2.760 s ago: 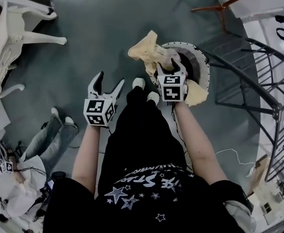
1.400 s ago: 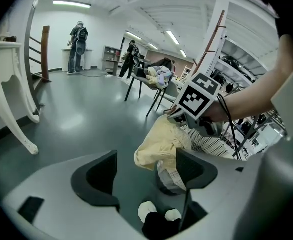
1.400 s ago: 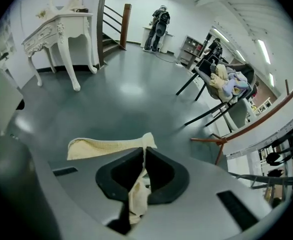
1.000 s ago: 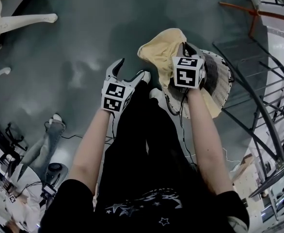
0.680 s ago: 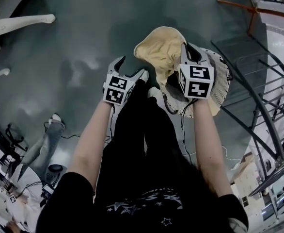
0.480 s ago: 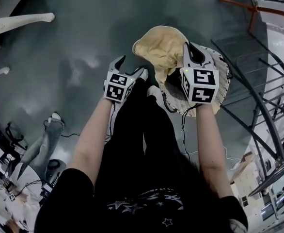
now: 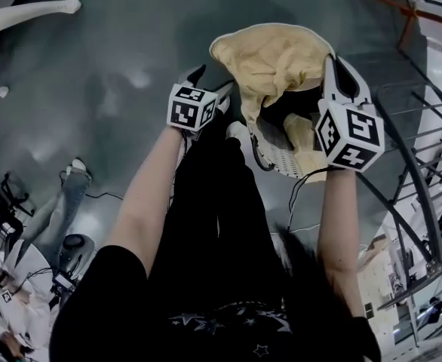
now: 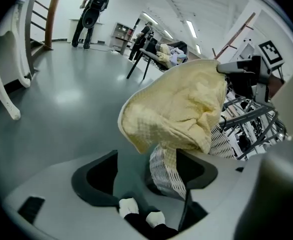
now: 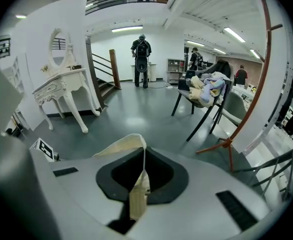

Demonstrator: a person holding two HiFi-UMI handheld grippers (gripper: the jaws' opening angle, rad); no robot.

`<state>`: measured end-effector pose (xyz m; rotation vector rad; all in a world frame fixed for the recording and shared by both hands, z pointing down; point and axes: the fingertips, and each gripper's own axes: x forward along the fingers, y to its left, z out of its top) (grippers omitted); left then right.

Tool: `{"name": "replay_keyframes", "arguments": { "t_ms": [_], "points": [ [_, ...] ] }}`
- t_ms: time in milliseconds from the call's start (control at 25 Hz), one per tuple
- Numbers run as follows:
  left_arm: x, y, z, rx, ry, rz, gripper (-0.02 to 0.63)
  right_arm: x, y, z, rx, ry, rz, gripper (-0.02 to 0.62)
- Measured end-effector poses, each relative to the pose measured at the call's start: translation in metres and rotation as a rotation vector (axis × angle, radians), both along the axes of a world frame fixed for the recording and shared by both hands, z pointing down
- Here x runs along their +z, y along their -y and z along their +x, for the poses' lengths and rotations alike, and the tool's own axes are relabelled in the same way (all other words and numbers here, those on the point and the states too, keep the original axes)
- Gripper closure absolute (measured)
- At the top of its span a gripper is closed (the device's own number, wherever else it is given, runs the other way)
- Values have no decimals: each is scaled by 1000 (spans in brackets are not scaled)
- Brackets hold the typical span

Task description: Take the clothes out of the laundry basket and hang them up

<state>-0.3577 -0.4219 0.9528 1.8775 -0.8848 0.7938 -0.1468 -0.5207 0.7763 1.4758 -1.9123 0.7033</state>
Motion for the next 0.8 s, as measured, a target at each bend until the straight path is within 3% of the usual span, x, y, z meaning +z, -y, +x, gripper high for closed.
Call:
{"name": "replay_keyframes", "arguments": {
  "t_ms": [160, 360, 400, 480, 560, 800],
  "points": [
    [14, 12, -3, -56, -16, -3, 222, 2, -6, 7, 1, 4, 7, 578],
    [26, 13, 10, -11, -75, -7, 228, 3, -11, 9, 4, 27, 24, 578],
    [28, 16, 9, -23, -70, -4, 249, 3, -12, 10, 4, 29, 28, 578],
    [31, 21, 5, -54, -37, 2, 437, 3, -13, 12, 6, 29, 33, 578],
    [30, 22, 2, -55, -3, 0, 536, 1, -15, 15, 13, 28, 30, 578],
    [0, 29, 0, 22, 37, 23, 581, -14, -20, 22, 46, 36, 34, 578]
  ]
}}
